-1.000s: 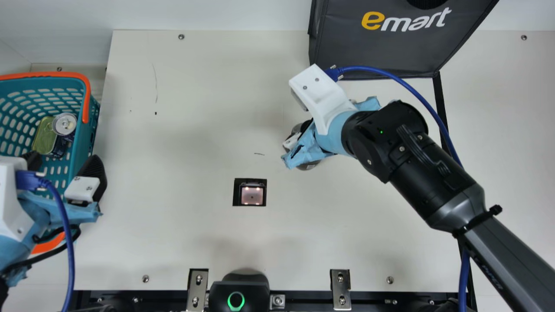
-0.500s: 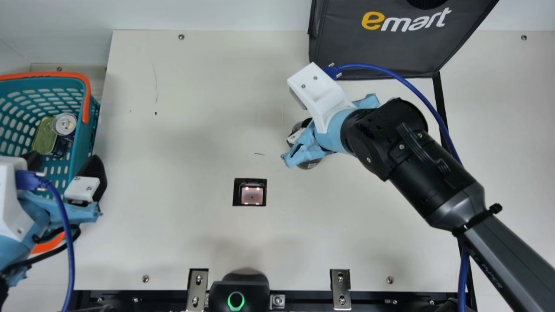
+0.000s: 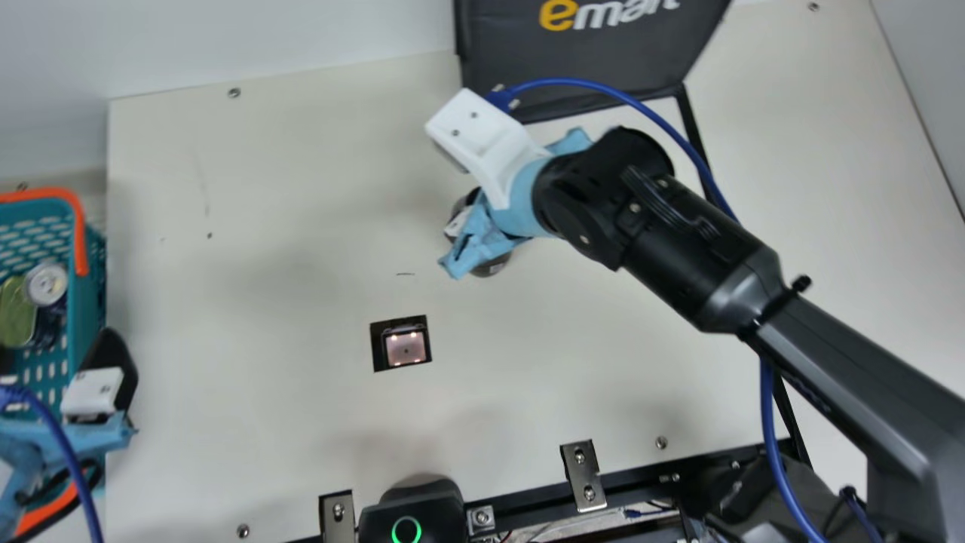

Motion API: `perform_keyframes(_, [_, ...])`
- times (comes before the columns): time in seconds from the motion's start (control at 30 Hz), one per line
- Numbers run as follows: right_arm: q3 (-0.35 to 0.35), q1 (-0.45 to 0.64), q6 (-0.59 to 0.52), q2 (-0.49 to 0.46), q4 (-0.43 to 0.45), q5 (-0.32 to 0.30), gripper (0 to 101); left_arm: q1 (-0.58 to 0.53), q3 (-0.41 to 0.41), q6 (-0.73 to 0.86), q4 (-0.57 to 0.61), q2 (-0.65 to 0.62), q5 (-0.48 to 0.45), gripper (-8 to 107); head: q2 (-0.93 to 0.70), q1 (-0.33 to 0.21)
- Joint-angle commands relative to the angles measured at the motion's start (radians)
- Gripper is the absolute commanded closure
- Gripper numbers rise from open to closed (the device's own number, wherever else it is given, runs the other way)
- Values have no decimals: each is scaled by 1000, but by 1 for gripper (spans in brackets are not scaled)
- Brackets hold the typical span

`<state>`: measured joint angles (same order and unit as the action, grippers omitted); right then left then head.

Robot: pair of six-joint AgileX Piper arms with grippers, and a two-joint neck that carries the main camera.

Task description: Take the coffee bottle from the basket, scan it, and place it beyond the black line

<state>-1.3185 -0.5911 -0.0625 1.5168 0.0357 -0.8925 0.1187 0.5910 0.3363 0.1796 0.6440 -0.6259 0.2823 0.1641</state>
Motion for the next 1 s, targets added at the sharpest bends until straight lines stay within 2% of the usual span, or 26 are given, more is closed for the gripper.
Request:
perform_keyframes(0.0, [-3, 0, -3, 0, -4, -1, 101, 0, 0, 0, 0, 0, 0, 9, 94, -26])
perform_keyframes(0.97, [-20, 68, -27, -17, -15, -11, 101, 0, 0, 0, 0, 0, 0, 9, 94, -26])
